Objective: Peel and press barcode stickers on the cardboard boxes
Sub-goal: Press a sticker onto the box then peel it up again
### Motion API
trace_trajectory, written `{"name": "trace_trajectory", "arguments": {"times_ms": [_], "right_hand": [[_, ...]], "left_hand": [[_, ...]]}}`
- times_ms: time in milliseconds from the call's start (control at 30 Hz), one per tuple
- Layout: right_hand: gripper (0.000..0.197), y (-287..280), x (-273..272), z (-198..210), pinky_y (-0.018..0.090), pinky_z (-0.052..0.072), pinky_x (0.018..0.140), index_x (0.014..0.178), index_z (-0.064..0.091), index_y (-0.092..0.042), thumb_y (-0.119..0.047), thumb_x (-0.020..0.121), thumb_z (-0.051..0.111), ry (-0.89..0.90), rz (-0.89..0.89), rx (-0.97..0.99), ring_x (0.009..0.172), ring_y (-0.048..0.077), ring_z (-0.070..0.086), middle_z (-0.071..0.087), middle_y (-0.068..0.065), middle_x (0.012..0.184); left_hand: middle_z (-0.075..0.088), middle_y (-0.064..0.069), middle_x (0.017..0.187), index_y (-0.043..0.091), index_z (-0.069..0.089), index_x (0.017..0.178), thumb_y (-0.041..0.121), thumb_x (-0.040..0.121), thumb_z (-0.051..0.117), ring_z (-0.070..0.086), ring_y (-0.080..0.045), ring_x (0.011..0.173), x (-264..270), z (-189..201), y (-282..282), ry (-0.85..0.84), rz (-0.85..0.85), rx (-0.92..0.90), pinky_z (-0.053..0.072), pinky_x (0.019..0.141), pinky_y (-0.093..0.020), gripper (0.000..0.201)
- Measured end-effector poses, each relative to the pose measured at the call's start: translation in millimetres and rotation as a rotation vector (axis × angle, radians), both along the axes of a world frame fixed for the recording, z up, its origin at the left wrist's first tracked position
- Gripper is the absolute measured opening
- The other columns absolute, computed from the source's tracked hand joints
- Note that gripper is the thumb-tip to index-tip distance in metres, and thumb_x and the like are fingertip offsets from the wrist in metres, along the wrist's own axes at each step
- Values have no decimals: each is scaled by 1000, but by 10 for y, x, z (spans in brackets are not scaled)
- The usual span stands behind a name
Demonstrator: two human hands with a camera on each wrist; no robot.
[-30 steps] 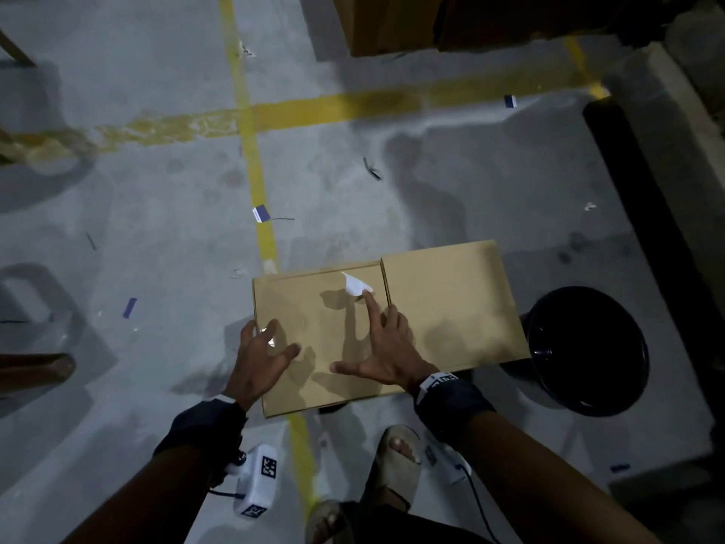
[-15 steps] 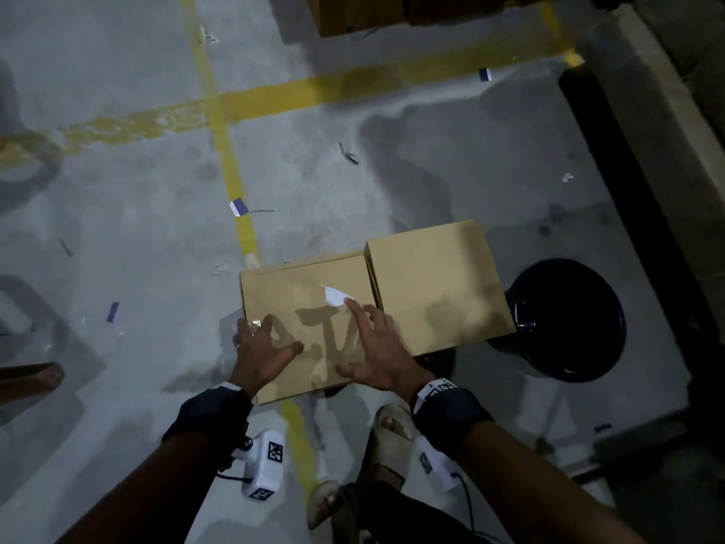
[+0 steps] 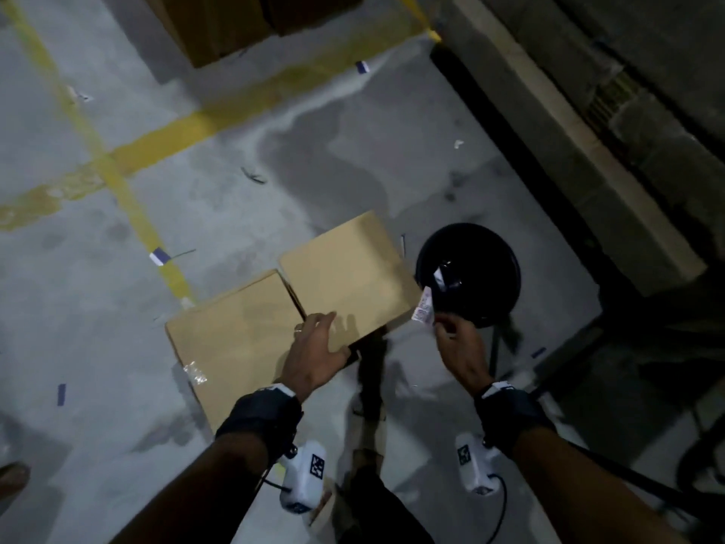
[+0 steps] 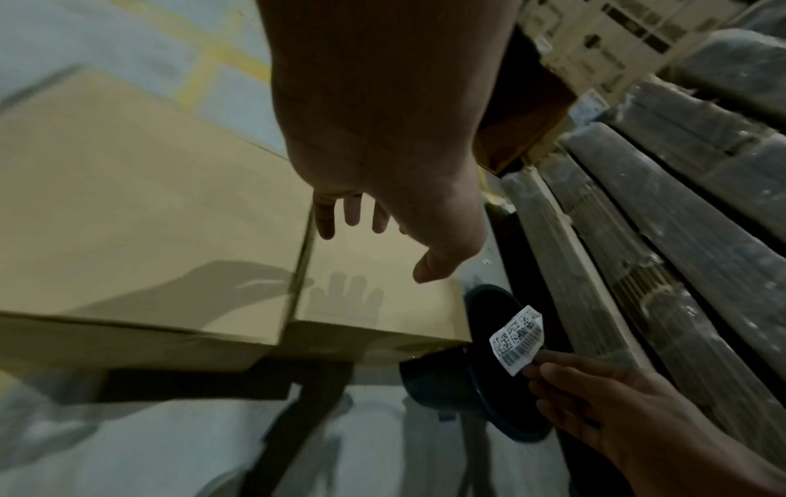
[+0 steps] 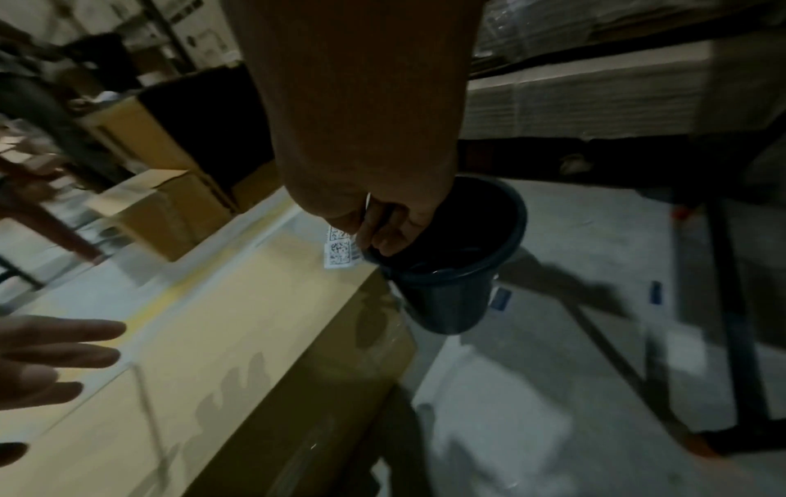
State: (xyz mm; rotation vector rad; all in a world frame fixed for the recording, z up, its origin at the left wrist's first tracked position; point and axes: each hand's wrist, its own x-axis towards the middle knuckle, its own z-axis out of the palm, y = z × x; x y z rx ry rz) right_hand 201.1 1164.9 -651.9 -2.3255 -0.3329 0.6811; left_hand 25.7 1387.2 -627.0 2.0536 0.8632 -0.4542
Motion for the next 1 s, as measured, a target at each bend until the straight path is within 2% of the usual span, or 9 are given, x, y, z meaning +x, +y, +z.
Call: {"name": "trace_trajectory", "arguments": {"times_ms": [67,200,300,433,533,667,733,867,1000], "right_hand": [[21,-167,246,-62,34,49,81,97,75,-12,-22,94,58,-25,-38,-104,91,28,67,74,11,93],[16,-327,685,-276,42,53,88,83,73,-26,-23,96,63,70,-198,-210,98,33,67,73,12,103],[14,-382,923,-438,38,53,89,90,77,-23,-31,91,66,120,-205,-270,101,31,68,74,7,103],[20,-331,1073,-584,46,56,86,68,69,-26,-43,80,71,158,-287,-181,88,31,69,69,2,83],[27,-258,1114,-608,53,58,78,60,69,-21,-30,83,78,177,-310,-107,69,27,66,67,2,63],[37,-221,1157,-670,50,56,74,53,59,-22,-31,82,80,139,-248,-146,66,29,63,62,4,60],[31,-207,1182,-727,49,57,75,60,64,-18,-28,82,82,104,-225,-188,72,31,66,67,8,69],[18,-185,1197,-691,42,51,95,106,69,-9,-23,95,68,136,-220,-241,101,26,63,66,7,104],[22,-145,1122,-734,44,48,95,113,67,4,-13,100,60,36,-243,-329,114,38,61,65,24,119]], "left_hand": [[38,-8,151,13,36,154,34,93,66,35,-32,137,275,31,-123,-21,-71,4,32,110,-36,71],[39,-6,148,14,37,153,37,94,63,36,-33,134,761,-39,-286,-22,-175,-8,38,109,-40,69],[40,-6,146,14,40,151,33,91,64,37,-34,132,1025,-161,-341,-19,-237,-11,42,105,-45,68],[42,-6,146,14,40,152,30,90,63,39,-34,130,1248,-300,-341,-12,-293,17,43,104,-46,68],[41,-5,147,16,39,153,29,88,64,38,-34,130,1334,-389,-302,-1,-329,22,43,105,-44,71],[42,-5,148,16,39,152,29,87,66,39,-34,131,1386,-464,-255,-2,-354,32,40,108,-40,72],[42,-6,147,15,39,153,30,87,65,39,-34,130,1397,-497,-232,-1,-354,30,41,107,-42,72],[43,-5,144,16,40,152,41,83,58,41,-34,129,1357,-559,-175,11,-333,8,45,105,-46,76],[42,-4,145,16,41,151,40,86,59,40,-32,130,1314,-525,-139,9,-341,25,44,106,-45,73]]}}
